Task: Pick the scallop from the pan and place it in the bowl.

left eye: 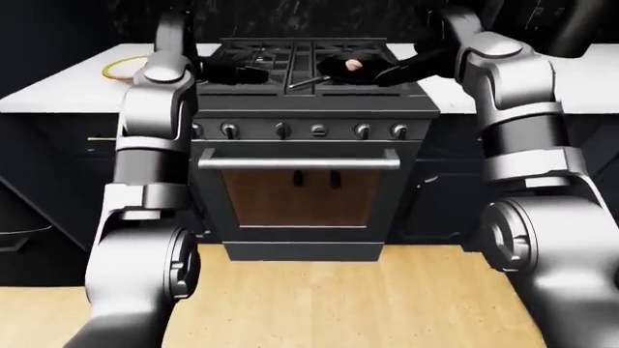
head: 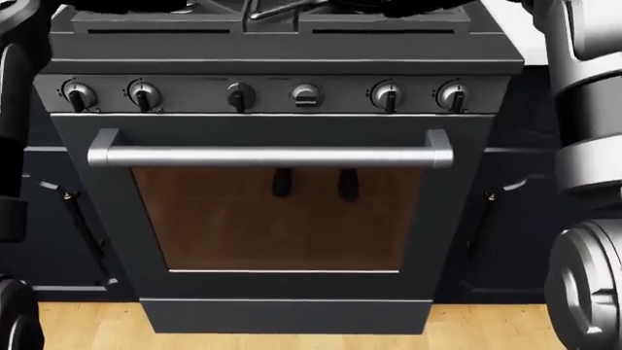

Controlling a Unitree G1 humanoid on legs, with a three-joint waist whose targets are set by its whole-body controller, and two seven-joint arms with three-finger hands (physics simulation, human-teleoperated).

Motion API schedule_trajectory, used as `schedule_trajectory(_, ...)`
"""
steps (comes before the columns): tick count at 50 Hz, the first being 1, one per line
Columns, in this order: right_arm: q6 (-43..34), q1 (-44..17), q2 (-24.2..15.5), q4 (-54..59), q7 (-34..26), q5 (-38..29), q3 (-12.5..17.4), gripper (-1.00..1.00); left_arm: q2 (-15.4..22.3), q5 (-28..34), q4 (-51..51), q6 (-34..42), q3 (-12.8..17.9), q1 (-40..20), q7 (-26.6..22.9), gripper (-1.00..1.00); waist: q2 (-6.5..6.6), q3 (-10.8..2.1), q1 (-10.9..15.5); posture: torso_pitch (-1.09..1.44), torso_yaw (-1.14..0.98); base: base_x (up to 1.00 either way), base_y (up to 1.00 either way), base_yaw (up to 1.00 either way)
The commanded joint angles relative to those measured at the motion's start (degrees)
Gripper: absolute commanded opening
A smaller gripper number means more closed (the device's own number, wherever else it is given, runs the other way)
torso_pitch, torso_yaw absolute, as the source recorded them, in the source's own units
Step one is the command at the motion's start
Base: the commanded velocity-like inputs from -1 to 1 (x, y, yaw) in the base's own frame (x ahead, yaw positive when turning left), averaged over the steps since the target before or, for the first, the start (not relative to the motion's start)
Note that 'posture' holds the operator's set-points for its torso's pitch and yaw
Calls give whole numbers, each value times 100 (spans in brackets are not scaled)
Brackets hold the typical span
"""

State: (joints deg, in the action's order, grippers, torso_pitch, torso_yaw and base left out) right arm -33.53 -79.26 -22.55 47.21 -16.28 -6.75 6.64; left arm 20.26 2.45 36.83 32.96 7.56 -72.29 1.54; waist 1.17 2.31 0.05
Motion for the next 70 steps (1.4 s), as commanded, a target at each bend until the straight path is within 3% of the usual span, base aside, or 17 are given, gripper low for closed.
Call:
schedule_trajectory(1,183,-262,-101,-252,50,-4,48,100,23,3,-241,-163,-11,-254,-4,100,27,-175,-27,0,0,22,0,0)
schedule_trajectory(6,154,-197,-95,-322,42,-8,38,100,-33,21,-263,-205,-31,-164,8,100,-601,-244,110,0,0,25,0,0)
schedule_trajectory(7,146,-192,-98,-336,42,-8,40,100,-35,23,-282,-191,-31,-166,5,100,-397,-159,72,0,0,28,0,0)
schedule_trajectory(9,132,-190,-97,-352,41,-10,38,100,-40,27,-300,-178,-30,-167,7,100,-499,-133,81,0,0,29,0,0)
schedule_trajectory(16,152,-198,-107,-327,31,5,50,100,-52,38,-362,-119,-33,-180,4,100,-106,-90,-18,0,0,29,0,0)
schedule_trajectory(20,175,-207,-102,-294,43,14,55,100,-39,46,-348,-127,-29,-186,-6,100,450,-243,-107,0,0,29,0,0)
schedule_trajectory(21,180,-211,-93,-296,51,33,69,100,-31,48,-343,-126,-25,-196,-8,100,258,-201,-62,0,0,29,0,0)
schedule_trajectory(23,215,-208,-82,-248,67,42,64,100,-16,46,-303,-147,-13,-207,-9,100,351,-162,-87,0,0,29,0,0)
schedule_trajectory(30,180,-311,-102,-216,69,55,49,100,-10,25,-210,-149,-3,-322,2,100,-37,-140,21,0,0,29,0,0)
schedule_trajectory(34,201,-216,-121,-251,70,66,63,100,-70,15,-221,-153,-29,-315,30,100,-591,-245,106,0,0,29,0,0)
schedule_trajectory(35,208,-202,-127,-253,70,68,66,100,-65,15,-209,-151,-31,-333,30,100,-412,-201,68,0,0,30,0,0)
schedule_trajectory(44,306,-257,-78,-91,116,67,41,100,-15,13,-139,-197,-12,-360,17,100,-124,-130,-18,0,0,29,0,0)
schedule_trajectory(48,284,-271,-92,-108,104,56,38,100,-11,13,-166,-182,-14,-353,23,100,397,-257,-107,0,0,29,0,0)
schedule_trajectory(57,258,-247,-88,-150,92,45,39,100,-37,17,-169,-166,-30,-389,33,100,57,-178,4,0,0,29,0,0)
schedule_trajectory(63,297,-306,-60,-75,92,21,18,100,-11,15,-164,-171,-15,-375,25,100,-549,-343,122,0,0,27,0,0)
schedule_trajectory(65,300,-309,-61,-67,86,19,21,100,-14,16,-160,-175,-18,-368,28,100,-551,-154,102,0,0,26,0,0)
schedule_trajectory(70,291,-280,-83,-95,51,-1,20,100,-27,15,-215,-124,-33,-366,20,100,-317,-200,31,0,0,25,0,0)
